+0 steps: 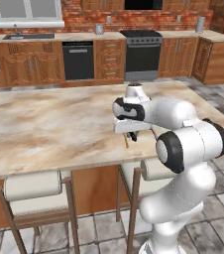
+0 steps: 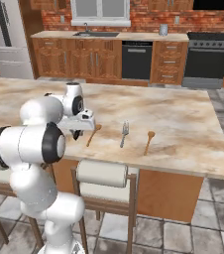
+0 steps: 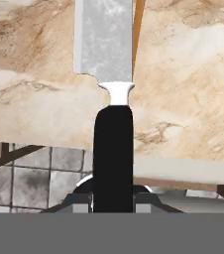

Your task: Pick up the metallic utensils from the counter and place them in the open drawer. Make sure not to pick up any wooden utensils.

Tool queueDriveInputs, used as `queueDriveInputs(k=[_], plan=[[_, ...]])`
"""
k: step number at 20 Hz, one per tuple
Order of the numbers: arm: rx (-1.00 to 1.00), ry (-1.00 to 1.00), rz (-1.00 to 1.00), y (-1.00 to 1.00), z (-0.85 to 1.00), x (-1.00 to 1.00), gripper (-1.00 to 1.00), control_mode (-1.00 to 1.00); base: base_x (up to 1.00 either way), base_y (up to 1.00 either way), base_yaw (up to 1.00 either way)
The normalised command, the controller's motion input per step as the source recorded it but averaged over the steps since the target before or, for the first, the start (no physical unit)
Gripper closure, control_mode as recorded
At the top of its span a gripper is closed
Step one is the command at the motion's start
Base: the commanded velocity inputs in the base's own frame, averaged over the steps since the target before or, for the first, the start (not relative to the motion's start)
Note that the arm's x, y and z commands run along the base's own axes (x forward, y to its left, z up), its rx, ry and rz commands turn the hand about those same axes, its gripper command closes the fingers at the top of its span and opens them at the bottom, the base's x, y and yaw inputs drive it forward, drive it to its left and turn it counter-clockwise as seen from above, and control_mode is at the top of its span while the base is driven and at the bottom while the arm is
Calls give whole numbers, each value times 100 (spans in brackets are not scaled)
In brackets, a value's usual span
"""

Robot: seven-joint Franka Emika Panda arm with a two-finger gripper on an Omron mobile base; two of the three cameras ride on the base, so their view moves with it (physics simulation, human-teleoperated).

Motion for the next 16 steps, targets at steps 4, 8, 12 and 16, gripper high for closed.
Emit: queueDriveInputs(k=[4, 8, 12, 16], plan=[[0, 0, 19, -19, 77, -100, 100, -100, 0, 0, 0], [0, 0, 19, -18, 86, -99, 100, -100, 0, 0, 0], [0, -1, 17, -10, 76, -100, 100, -100, 0, 0, 0], [0, -8, 11, -6, 40, -81, 100, -100, 0, 0, 0]])
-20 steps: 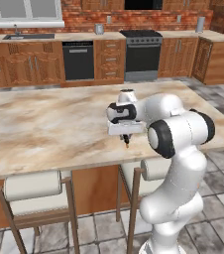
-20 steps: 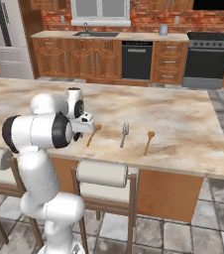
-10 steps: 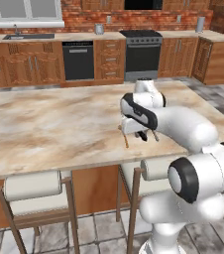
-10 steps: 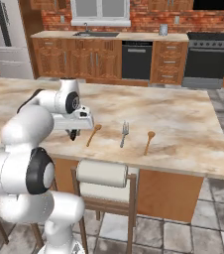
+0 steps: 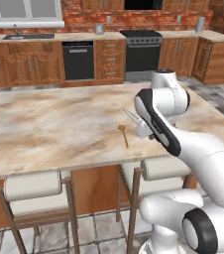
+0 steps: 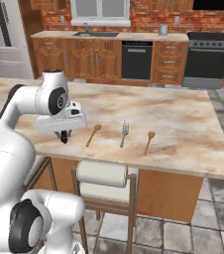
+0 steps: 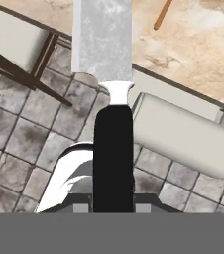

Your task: Pick up the metallic utensils from the counter and place them in the open drawer. Make sure not to pick up any wooden utensils.

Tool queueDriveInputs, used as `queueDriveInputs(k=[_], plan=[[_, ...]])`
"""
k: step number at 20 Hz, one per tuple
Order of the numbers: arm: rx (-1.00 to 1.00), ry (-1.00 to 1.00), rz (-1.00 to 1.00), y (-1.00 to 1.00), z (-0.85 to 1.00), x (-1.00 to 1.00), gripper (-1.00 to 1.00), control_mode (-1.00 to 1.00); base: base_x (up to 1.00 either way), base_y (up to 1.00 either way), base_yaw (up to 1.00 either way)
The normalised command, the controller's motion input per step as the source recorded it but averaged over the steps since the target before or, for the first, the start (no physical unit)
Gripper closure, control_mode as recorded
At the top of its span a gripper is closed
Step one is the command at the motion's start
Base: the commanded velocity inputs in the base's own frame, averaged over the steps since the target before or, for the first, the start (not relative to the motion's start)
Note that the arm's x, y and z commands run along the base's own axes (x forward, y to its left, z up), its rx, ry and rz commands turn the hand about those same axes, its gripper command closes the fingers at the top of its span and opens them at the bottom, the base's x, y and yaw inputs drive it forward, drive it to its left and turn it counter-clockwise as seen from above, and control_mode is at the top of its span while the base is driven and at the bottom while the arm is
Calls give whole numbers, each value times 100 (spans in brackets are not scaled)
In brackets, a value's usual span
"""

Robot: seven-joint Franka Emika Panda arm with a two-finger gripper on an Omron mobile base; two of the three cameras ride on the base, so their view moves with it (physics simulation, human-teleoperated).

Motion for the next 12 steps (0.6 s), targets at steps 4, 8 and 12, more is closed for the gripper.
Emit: queueDriveInputs(k=[4, 8, 12], plan=[[0, 0, 0, 0, 0, 0, 100, -100, 0, 0, 0], [0, 0, 0, 0, 0, 0, 100, -100, 0, 0, 0], [0, 0, 0, 0, 0, 0, 100, -100, 0, 0, 0]])
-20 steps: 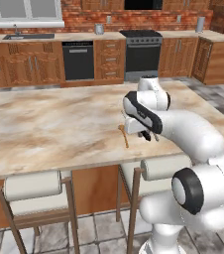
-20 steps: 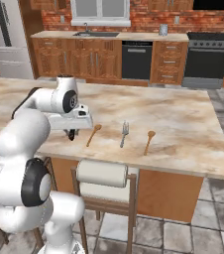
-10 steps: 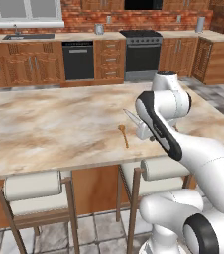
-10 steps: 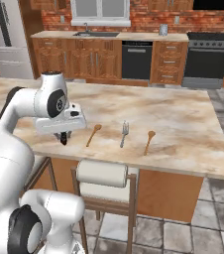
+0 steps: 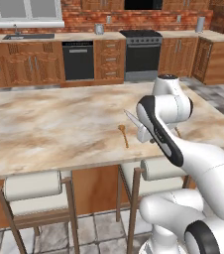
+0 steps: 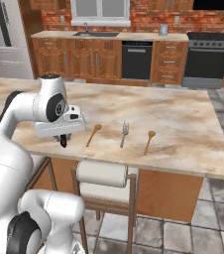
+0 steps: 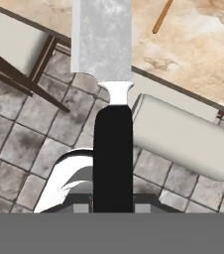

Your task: Pick up the metallic utensils from the counter and place them in the open drawer. Make sure not to pick up any wooden utensils.

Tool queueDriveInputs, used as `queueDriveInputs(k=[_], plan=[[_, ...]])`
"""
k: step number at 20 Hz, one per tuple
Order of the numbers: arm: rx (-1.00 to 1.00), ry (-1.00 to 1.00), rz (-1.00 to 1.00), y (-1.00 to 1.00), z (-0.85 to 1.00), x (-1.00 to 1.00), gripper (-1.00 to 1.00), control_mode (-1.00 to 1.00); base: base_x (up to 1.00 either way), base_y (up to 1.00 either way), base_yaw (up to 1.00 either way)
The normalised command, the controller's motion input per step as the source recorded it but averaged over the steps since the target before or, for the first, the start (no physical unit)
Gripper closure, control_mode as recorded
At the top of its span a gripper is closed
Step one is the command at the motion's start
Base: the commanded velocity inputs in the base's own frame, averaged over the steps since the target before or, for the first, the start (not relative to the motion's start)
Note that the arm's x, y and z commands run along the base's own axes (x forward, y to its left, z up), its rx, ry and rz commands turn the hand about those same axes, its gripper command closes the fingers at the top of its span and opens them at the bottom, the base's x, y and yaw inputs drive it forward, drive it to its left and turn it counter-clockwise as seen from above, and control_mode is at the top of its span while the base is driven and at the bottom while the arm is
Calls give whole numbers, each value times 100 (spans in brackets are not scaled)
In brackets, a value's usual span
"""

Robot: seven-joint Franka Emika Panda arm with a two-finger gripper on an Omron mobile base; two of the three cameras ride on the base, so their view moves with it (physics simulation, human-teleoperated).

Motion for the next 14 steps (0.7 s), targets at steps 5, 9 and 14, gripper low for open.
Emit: queueDriveInputs(k=[5, 9, 14], plan=[[0, 0, 0, 0, 0, 0, 100, 100, -8, -10, -1], [0, 0, 0, 0, 0, 0, 100, 100, -13, -51, -4], [0, 0, 0, 0, 0, 0, 100, 100, 0, -52, -5]])
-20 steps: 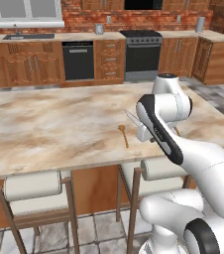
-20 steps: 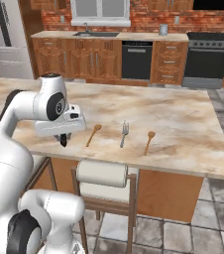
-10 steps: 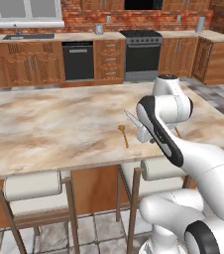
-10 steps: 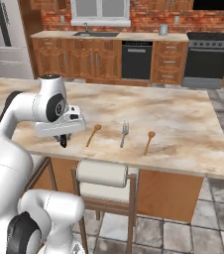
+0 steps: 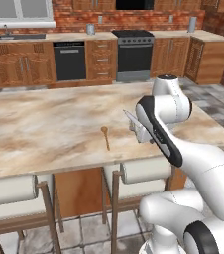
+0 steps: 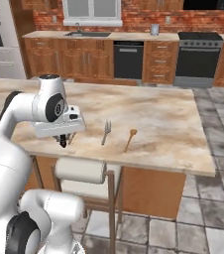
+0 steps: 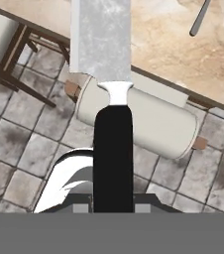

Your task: Pick up the metallic utensils from the counter and place them in the open drawer. Make sure not to pick up any wooden utensils.

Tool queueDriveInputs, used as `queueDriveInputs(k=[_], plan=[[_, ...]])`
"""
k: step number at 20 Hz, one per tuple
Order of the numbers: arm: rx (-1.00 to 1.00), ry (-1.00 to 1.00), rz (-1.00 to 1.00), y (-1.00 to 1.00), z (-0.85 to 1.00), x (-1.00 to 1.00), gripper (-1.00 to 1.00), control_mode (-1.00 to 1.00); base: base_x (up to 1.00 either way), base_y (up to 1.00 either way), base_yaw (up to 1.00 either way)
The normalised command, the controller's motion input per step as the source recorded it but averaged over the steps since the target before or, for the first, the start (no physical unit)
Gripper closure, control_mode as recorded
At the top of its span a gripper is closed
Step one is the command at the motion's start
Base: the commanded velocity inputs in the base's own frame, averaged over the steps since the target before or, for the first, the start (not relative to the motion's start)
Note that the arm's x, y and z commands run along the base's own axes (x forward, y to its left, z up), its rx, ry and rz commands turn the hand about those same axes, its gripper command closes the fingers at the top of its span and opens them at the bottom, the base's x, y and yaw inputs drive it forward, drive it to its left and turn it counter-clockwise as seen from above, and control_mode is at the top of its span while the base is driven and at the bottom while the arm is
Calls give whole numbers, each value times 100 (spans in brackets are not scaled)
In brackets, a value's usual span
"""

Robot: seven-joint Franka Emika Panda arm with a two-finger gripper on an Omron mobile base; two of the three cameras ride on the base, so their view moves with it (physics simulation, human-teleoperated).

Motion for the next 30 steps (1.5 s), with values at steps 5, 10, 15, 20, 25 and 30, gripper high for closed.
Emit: queueDriveInputs(k=[5, 10, 15, 20, 25, 30], plan=[[0, 0, 0, 0, 0, 0, 100, 100, 0, -66, -2], [0, 0, 0, 0, 0, 0, 100, 100, 5, -94, -1], [0, 0, 0, 0, 0, 0, 100, 100, 1, -100, 0], [0, 0, 0, 0, 0, 0, 100, 100, 4, -94, 7], [0, 0, 0, 0, 0, 0, 100, 100, 19, -90, 18], [0, 0, 0, 0, 0, 0, 100, 100, 16, -88, 23]])
